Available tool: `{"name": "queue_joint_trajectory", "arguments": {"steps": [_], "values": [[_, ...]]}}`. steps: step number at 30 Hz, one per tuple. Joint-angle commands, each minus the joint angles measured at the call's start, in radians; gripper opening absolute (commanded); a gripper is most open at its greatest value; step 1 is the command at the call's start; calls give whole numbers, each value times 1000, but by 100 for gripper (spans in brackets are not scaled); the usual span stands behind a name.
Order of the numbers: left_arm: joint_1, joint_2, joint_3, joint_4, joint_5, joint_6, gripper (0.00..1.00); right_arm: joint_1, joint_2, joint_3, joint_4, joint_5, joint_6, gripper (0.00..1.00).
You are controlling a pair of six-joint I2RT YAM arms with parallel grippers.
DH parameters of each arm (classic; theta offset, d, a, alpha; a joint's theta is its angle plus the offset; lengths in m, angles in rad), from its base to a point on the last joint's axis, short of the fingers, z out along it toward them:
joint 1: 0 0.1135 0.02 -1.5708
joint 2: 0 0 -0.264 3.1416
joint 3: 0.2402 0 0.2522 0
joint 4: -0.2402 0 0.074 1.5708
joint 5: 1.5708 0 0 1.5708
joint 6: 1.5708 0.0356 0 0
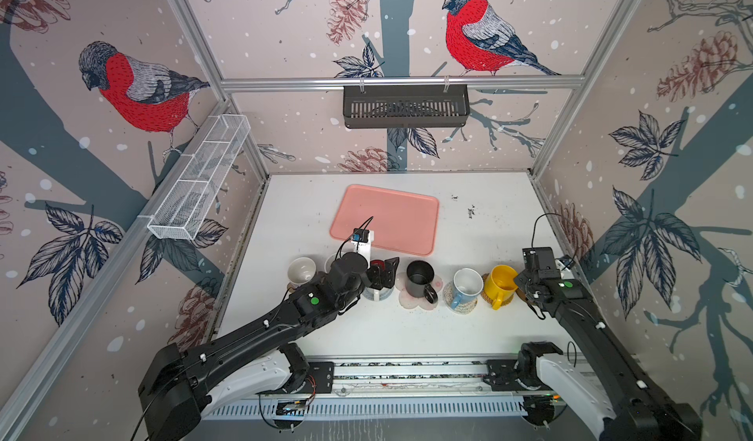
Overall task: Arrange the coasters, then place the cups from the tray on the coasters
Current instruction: 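Lower the white mug onto the brown coaster and open the right gripper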
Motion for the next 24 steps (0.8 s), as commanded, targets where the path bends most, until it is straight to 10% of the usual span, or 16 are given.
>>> {"name": "queue_joint_trajectory", "arguments": {"steps": [1, 24], "values": [[-3, 1, 1, 34, -6, 4, 96, 1, -11, -12, -1, 9, -15, 0], [-3, 18, 9, 16, -20, 2, 96, 66, -61, -18, -57, 10, 41, 11]]}}
